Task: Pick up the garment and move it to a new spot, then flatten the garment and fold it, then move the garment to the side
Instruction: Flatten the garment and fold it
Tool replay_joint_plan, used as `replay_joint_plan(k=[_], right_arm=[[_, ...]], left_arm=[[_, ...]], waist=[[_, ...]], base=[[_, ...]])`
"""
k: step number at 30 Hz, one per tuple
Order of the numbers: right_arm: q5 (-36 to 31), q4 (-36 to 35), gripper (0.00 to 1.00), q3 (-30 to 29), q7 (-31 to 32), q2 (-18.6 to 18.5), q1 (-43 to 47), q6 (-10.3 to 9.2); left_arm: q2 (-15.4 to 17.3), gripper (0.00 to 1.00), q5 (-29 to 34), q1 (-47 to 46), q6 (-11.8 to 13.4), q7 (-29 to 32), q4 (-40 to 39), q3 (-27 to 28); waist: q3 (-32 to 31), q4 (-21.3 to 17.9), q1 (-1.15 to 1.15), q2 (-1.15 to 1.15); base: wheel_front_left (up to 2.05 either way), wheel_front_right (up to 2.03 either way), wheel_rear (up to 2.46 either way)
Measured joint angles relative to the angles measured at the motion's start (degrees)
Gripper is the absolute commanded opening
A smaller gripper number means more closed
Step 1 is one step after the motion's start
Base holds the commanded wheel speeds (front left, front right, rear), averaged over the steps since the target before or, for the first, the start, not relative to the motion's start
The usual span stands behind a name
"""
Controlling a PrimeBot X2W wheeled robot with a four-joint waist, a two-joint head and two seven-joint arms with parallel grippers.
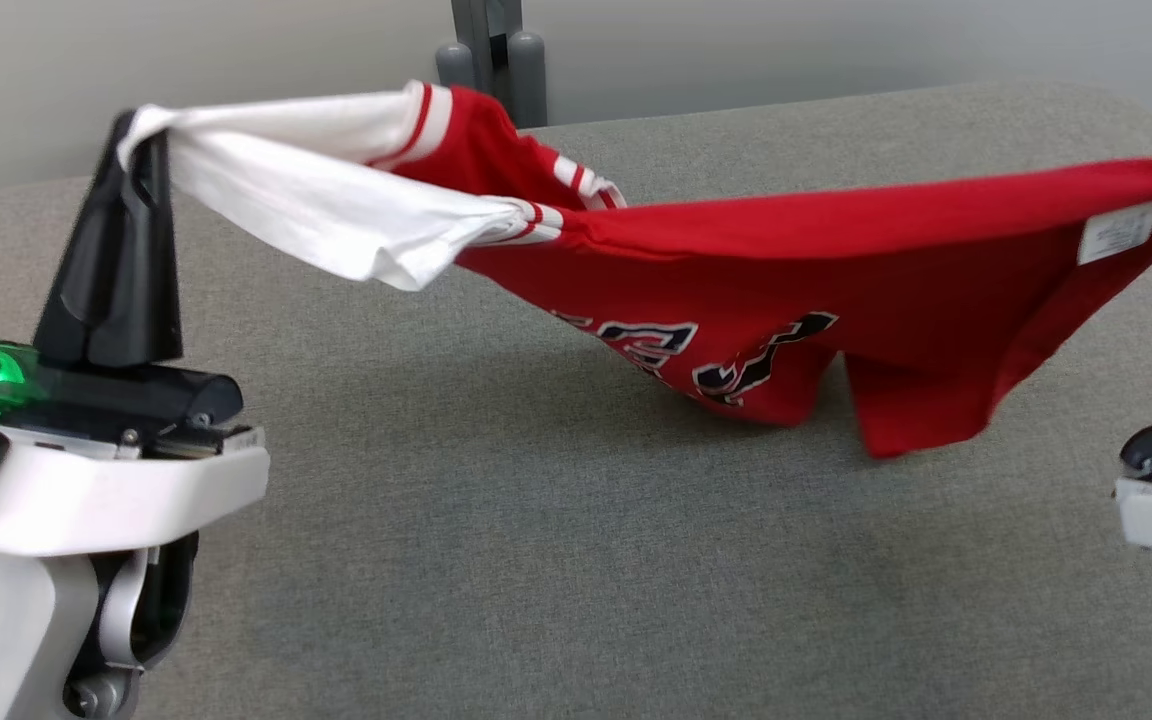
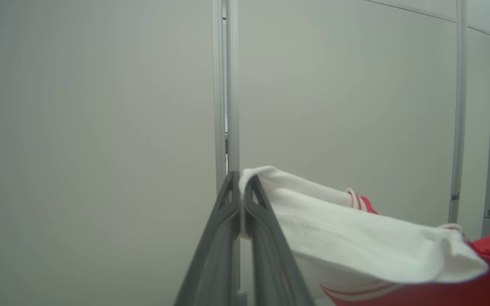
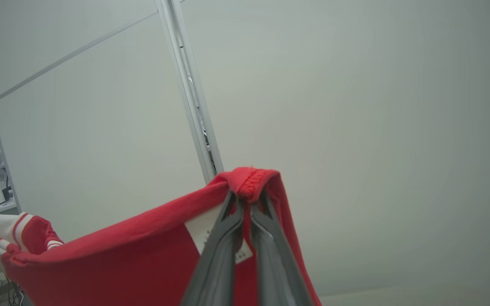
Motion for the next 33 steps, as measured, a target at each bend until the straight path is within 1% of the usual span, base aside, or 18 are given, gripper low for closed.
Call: replay_joint_plan(k=[2, 10, 14, 17, 19, 22, 25, 29, 33], right_arm=[[0.5, -1.4, 0.0, -0.7, -0.2, -0.3, -2.6, 0.0], [2.1, -4.8, 0.0, -3.2, 0.0, -0.7, -10.1, 0.0], [2.4, -5.3, 0.0, -3.1, 0.6, -0.8, -12.1, 0.0], [2.4, -4.5, 0.0, -2.9, 0.9, -0.7, -13.8, 0.0], [1.7, -3.3, 0.0, -2.4, 1.0, -1.5, -15.5, 0.0], [1.0, 0.0, 0.0, -1.4, 1.2, -2.2, -19.2, 0.0], [1.2, 5.8, 0.0, 0.1, 0.9, -3.3, -24.3, 0.0], [2.0, 16.8, 0.0, 2.5, 0.7, -4.5, -33.1, 0.0], [2.6, 28.3, 0.0, 6.5, 0.1, -5.3, -43.1, 0.0]], left_arm=[[-0.3, 0.0, -0.3, -1.6, 0.5, 0.0, -2.6, 1.0], [-0.8, 0.0, -0.4, -8.4, 0.5, 1.5, -10.2, 1.9], [-0.8, 0.0, -0.3, -10.8, 0.3, 2.4, -11.4, 1.7], [-0.8, 0.0, 0.0, -13.0, -0.3, 3.0, -11.2, 1.0], [-0.9, 0.0, 0.0, -15.3, -1.2, 3.5, -10.1, 0.5], [-1.3, 0.0, -0.2, -19.9, -3.2, 4.3, -5.6, -0.3], [-2.3, 0.0, -1.1, -25.7, -5.8, 4.6, 1.5, -1.1], [-4.6, 0.0, -1.6, -35.5, -10.3, 4.0, 14.6, -2.6], [-7.1, 0.0, -1.6, -45.1, -14.6, 2.8, 28.7, -4.0]], waist=[[-0.5, 0.2, 0.0, 0.0], [-1.5, 1.2, 0.0, 0.0], [-1.3, 1.6, 0.0, 0.0], [-0.8, 1.8, 0.0, 0.0], [-0.2, 1.9, 0.0, 0.0], [1.0, 2.2, 0.0, 0.0], [2.4, 2.3, 0.0, 0.0], [4.5, 2.6, 0.0, 0.0], [6.5, 2.7, 0.0, 0.0]], base=[[0.0, 0.0, 0.0], [0.0, 0.0, 0.0], [0.0, 0.0, 0.0], [0.0, 0.0, 0.0], [0.0, 0.0, 0.0], [0.0, 0.0, 0.0], [0.0, 0.0, 0.0], [0.0, 0.0, 0.0], [0.0, 0.0, 0.0]])
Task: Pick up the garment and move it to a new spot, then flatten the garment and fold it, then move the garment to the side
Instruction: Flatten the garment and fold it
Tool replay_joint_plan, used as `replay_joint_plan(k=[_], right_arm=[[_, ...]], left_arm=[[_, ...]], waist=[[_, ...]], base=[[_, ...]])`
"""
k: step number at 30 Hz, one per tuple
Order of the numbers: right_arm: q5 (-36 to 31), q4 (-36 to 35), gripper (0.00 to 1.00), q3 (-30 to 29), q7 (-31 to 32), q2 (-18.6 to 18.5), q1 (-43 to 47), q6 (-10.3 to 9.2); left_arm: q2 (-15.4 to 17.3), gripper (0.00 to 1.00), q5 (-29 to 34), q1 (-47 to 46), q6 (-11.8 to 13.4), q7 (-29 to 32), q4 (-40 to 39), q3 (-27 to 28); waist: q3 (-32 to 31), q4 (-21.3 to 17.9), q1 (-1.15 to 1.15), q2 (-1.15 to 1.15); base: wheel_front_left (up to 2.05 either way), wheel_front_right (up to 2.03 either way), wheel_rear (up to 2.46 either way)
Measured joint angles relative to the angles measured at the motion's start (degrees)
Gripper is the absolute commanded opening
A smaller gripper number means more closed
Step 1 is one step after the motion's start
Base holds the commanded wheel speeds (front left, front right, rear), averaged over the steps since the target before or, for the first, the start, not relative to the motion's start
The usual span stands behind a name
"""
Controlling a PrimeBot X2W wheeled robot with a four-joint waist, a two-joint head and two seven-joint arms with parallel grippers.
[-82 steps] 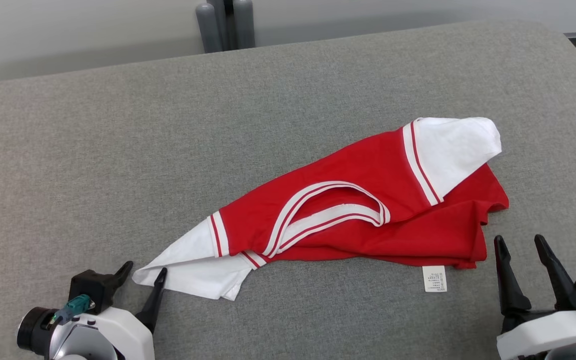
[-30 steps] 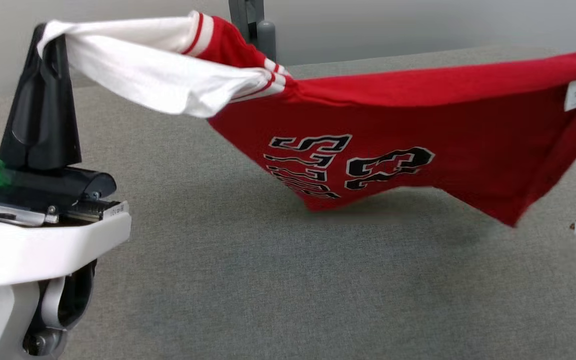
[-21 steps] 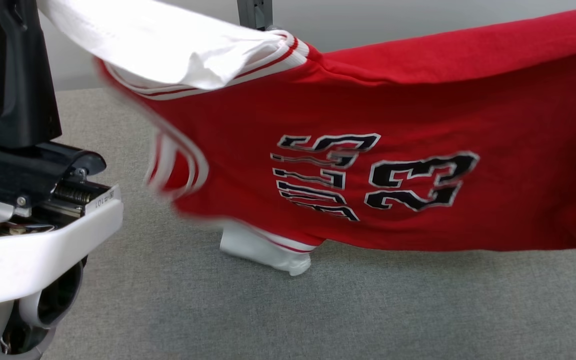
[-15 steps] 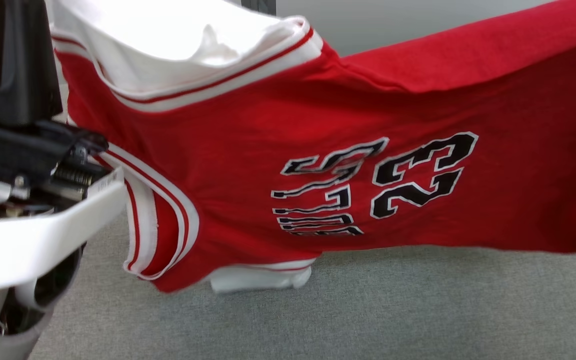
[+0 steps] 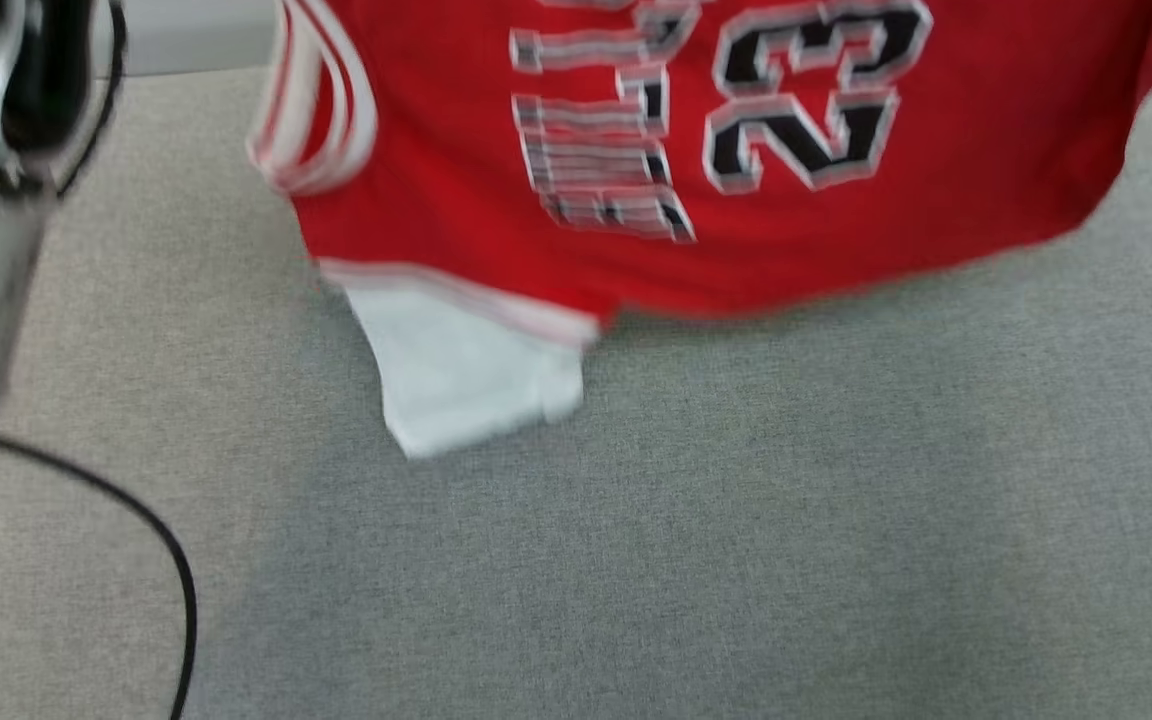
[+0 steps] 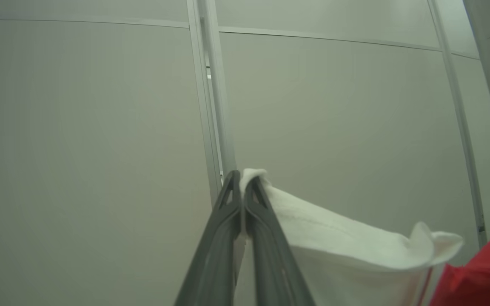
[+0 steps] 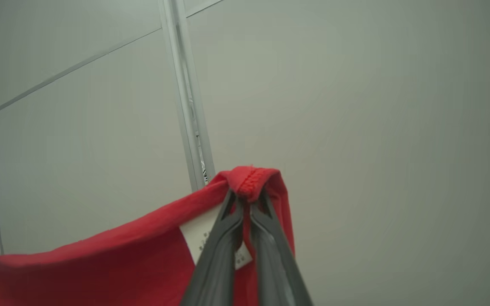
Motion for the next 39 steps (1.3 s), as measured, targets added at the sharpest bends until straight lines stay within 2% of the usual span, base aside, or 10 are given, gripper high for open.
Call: replay_joint_plan(k=[2, 3, 7, 12, 18, 23, 27, 31, 35, 39], right_arm=[[0.2, 6.6, 0.0, 1.8, -0.3, 0.2, -5.1, 0.0], [0.2, 6.6, 0.0, 1.8, -0.3, 0.2, -5.1, 0.0], [-0.1, 20.1, 0.0, 6.2, 0.0, 1.5, -14.7, 0.0], [0.0, 34.1, 0.0, 7.9, -1.2, 3.7, -24.8, 0.0], [-0.3, 44.7, 0.0, 11.4, -1.6, 5.7, -31.3, 0.0], [0.5, 49.0, 0.0, 13.8, -1.8, 5.5, -32.2, 0.0], [2.4, 47.7, 0.0, 17.2, -2.2, 4.1, -30.6, 0.0], [6.3, 42.4, 0.0, 22.7, -2.4, 1.3, -23.1, 0.0], [13.4, 33.1, 0.0, 26.4, -3.8, -4.5, -11.6, 0.0], [17.5, 25.2, 0.0, 26.9, -4.6, -7.3, -1.3, 0.0]], left_arm=[[-0.9, 0.0, 0.2, -4.9, -1.9, -0.8, 7.2, -0.4], [-0.9, 0.0, 0.2, -4.9, -1.9, -0.8, 7.2, -0.4], [-2.7, 0.0, 0.8, -13.7, -4.9, -0.8, 21.8, -1.5], [-4.7, 0.0, 1.1, -21.5, -6.2, -1.2, 35.7, -1.7], [-6.1, 0.0, 1.2, -26.3, -8.7, -2.6, 46.4, -2.3], [-8.8, 0.0, -0.6, -26.0, -10.9, -2.7, 52.3, -2.6], [-10.7, 0.0, -1.7, -23.3, -11.8, -5.3, 53.4, -2.7], [-11.9, 0.0, -2.1, -16.1, -11.5, -7.4, 51.3, -1.9], [-12.2, 0.0, -0.3, -2.2, -8.9, -7.7, 37.5, 1.3], [-10.8, 0.0, 2.0, 14.1, -6.0, -7.7, 22.2, 4.2]], waist=[[0.9, -0.1, 0.0, 0.0], [0.9, -0.1, 0.0, 0.0], [2.0, -0.7, 0.0, 0.0], [3.0, -1.1, 0.0, 0.0], [5.1, -0.6, 0.0, 0.0], [6.7, 0.6, 0.0, 0.0], [7.9, 1.9, 0.0, 0.0], [8.4, 3.1, 0.0, 0.0], [7.3, 4.3, 0.0, 0.0], [5.9, 4.2, 0.0, 0.0]], base=[[0.0, 0.0, 0.0], [0.0, 0.0, 0.0], [0.0, 0.0, 0.0], [0.0, 0.0, 0.0], [0.0, 0.0, 0.0], [0.0, 0.0, 0.0], [0.0, 0.0, 0.0], [0.0, 0.0, 0.0], [0.0, 0.0, 0.0], [0.0, 0.0, 0.0]])
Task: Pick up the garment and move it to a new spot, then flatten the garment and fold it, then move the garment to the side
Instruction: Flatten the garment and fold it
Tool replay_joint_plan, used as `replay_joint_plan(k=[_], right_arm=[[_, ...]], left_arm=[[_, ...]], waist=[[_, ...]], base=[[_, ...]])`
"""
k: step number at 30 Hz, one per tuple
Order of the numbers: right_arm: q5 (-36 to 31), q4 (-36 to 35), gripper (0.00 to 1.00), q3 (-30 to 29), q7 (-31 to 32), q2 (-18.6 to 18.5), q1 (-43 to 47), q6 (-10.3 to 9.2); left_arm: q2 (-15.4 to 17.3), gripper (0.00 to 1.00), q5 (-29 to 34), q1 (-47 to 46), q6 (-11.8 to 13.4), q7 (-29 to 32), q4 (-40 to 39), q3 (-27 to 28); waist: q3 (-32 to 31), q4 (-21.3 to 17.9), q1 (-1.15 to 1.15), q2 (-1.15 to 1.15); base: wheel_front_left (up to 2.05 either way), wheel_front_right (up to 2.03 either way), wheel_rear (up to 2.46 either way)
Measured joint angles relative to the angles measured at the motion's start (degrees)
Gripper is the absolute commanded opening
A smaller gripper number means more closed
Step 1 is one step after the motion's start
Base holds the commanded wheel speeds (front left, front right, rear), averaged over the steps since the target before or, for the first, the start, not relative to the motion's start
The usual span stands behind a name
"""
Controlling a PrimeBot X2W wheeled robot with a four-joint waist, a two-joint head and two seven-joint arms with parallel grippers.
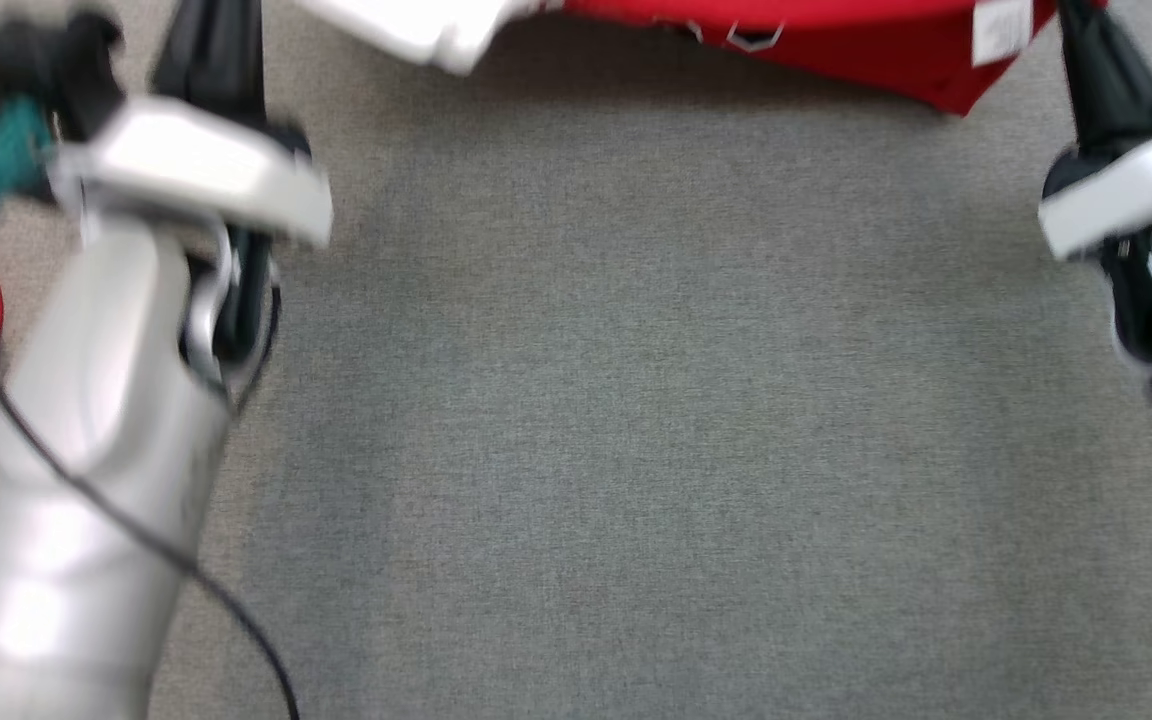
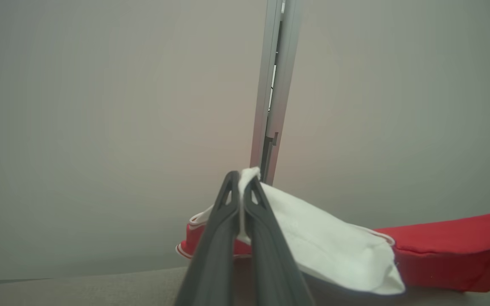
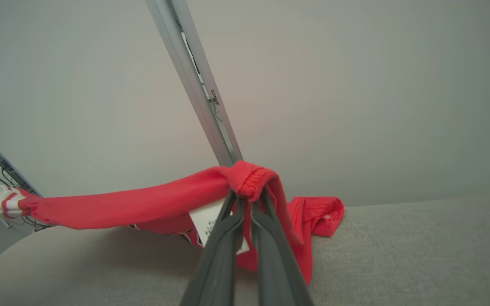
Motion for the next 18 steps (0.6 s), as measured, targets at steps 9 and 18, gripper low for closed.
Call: replay_joint_plan(k=[9, 18], right_arm=[[0.9, -14.4, 0.0, -9.6, -0.2, -0.8, 23.2, 0.0], [-4.1, -18.9, 0.0, -18.8, -0.2, 2.3, 42.8, 0.01]], left_arm=[[6.6, 0.0, 2.1, 32.5, 8.6, 4.0, -30.0, 0.5], [11.3, 0.0, 2.9, 52.7, 16.9, 14.0, -50.0, -1.1]], waist=[[-3.8, -1.6, 0.0, 0.0], [-9.0, -0.9, 0.0, 0.0]], base=[[0.0, 0.0, 0.0], [0.0, 0.0, 0.0]])
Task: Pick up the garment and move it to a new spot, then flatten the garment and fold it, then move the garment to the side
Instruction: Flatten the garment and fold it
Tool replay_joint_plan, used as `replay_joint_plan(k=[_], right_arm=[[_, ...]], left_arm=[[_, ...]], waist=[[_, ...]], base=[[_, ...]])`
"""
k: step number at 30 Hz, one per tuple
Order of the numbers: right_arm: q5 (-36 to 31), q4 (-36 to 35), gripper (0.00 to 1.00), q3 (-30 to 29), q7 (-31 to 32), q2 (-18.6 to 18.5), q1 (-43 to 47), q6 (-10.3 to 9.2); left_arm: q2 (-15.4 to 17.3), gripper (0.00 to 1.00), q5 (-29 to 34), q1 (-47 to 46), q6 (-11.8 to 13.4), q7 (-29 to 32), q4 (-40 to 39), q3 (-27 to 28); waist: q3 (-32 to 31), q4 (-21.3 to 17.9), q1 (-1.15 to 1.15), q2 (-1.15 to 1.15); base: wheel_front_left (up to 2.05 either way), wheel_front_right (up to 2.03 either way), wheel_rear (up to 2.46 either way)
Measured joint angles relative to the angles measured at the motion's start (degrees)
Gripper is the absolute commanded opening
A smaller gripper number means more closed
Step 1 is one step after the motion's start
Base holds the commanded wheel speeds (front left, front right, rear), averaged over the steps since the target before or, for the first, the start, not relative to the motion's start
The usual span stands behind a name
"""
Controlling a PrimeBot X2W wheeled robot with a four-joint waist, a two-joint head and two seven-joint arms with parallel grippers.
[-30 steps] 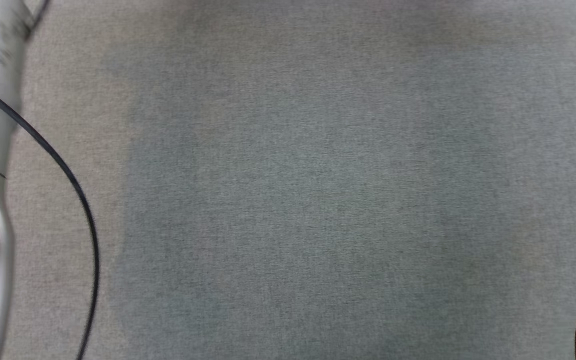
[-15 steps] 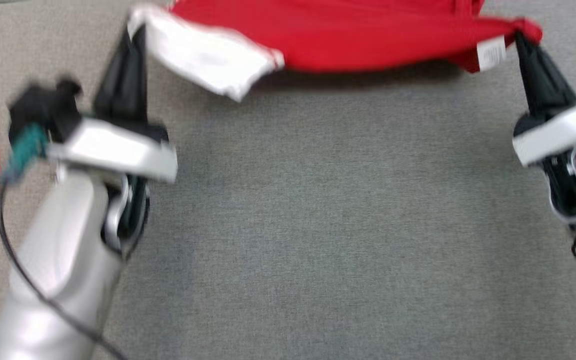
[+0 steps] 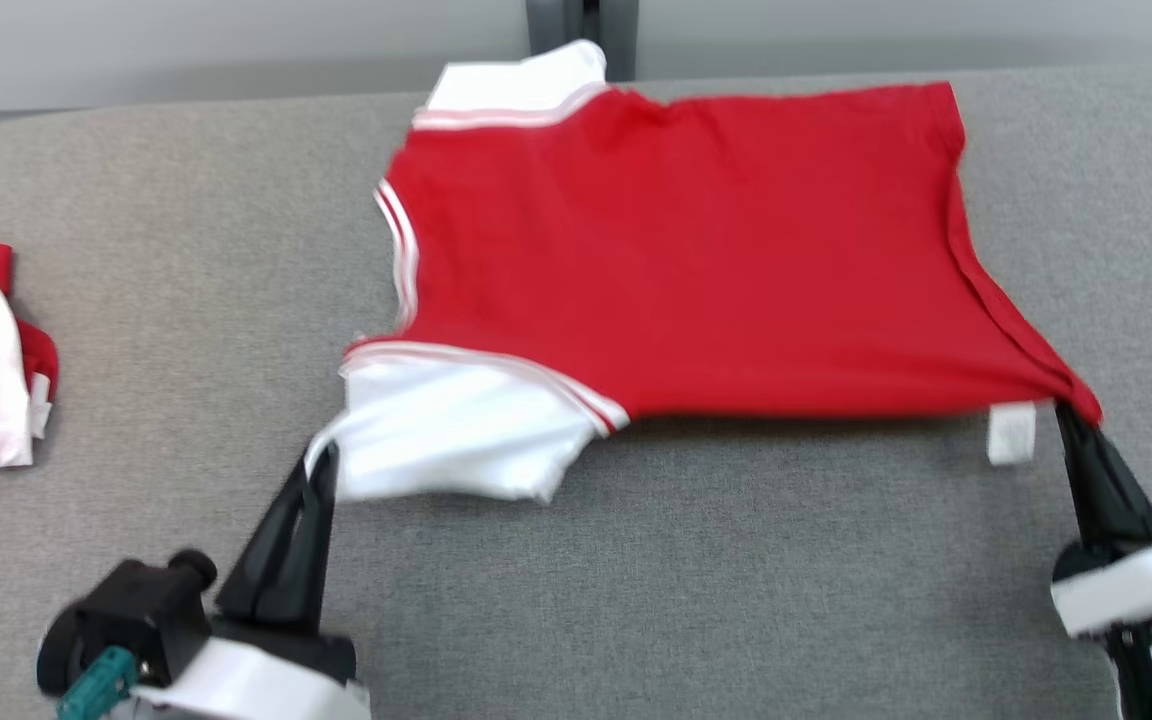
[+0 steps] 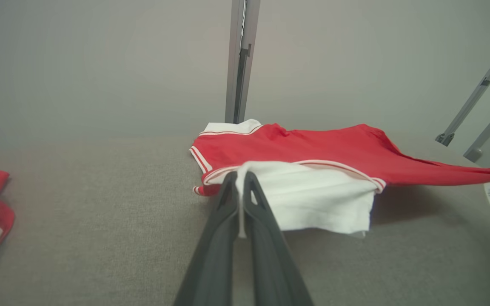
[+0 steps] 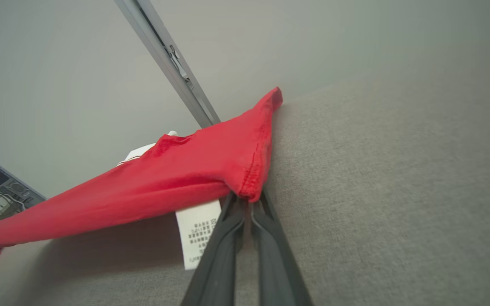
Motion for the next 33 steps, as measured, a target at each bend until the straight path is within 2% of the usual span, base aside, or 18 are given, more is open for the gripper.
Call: replay_joint_plan(k=[6, 17, 24, 33], right_arm=[[-4.8, -3.2, 0.0, -6.0, 1.2, 3.5, 10.3, 0.0], [-15.0, -13.2, 0.0, -17.8, 13.2, 12.9, 24.8, 0.0], [-18.8, -20.1, 0.0, -20.2, 19.7, 16.5, 26.5, 0.0], [-19.9, -23.3, 0.0, -20.1, 25.0, 17.5, 23.4, -0.01]], left_arm=[[2.7, 0.0, -1.8, 8.3, 2.0, 6.8, -4.4, -1.5], [7.5, 0.0, -4.1, 15.2, 3.6, 15.7, -8.4, -2.6], [8.7, 0.0, -4.8, 15.3, 4.1, 16.8, -9.9, -1.6], [8.7, 0.0, -5.9, 11.0, 1.4, 16.0, -9.7, -1.0]], waist=[[-3.2, 1.2, 0.0, 0.0], [-7.3, 2.1, 0.0, 0.0], [-7.8, 0.6, 0.0, 0.0], [-5.9, -0.5, 0.0, 0.0]], base=[[0.0, 0.0, 0.0], [0.0, 0.0, 0.0], [0.0, 0.0, 0.0], [0.0, 0.0, 0.0]])
